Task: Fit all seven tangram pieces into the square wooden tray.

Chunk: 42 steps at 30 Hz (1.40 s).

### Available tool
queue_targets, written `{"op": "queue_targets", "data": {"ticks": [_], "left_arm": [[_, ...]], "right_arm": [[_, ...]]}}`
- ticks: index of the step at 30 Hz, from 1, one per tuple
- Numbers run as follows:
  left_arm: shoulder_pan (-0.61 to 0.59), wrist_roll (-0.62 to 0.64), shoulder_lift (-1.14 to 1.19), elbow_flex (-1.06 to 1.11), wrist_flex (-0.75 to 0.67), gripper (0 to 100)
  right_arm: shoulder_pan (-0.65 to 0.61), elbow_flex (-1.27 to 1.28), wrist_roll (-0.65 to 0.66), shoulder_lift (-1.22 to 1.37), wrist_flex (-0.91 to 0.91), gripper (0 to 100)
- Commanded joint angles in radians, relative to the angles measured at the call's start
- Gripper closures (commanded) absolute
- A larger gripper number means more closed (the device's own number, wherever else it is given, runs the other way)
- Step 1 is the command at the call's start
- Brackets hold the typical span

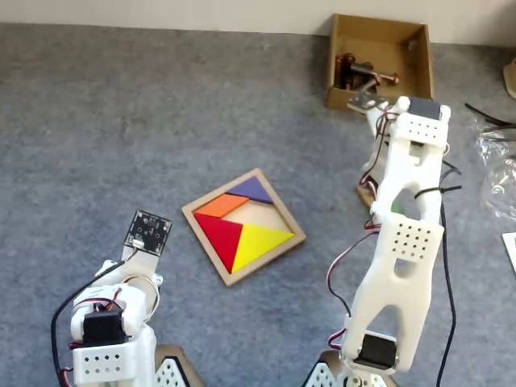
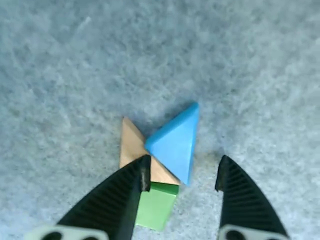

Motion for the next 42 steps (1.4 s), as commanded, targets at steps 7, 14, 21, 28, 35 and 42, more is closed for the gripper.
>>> {"op": "queue_targets", "data": {"ticks": [7, 14, 21, 28, 35, 42], "left_arm": [[-0.004, 0.011, -0.008, 0.021, 0.008, 99], [-0.004, 0.011, -0.008, 0.021, 0.008, 99], [-0.004, 0.011, -0.008, 0.021, 0.008, 99], [-0.004, 0.011, -0.008, 0.021, 0.008, 99], [-0.004, 0.011, -0.008, 0.021, 0.008, 99], [-0.004, 0.011, -0.008, 0.021, 0.008, 99]], "right_arm": [[-0.008, -0.041, 0.025, -0.016, 0.019, 78.9], [-0.054, -0.041, 0.048, -0.024, 0.019, 78.9], [-0.076, -0.042, -0.017, -0.016, 0.019, 78.9], [-0.047, -0.041, -0.018, -0.016, 0.019, 78.9], [-0.022, -0.041, -0.017, -0.013, 0.008, 78.9], [-0.025, -0.041, -0.023, -0.013, -0.024, 78.9]]}}
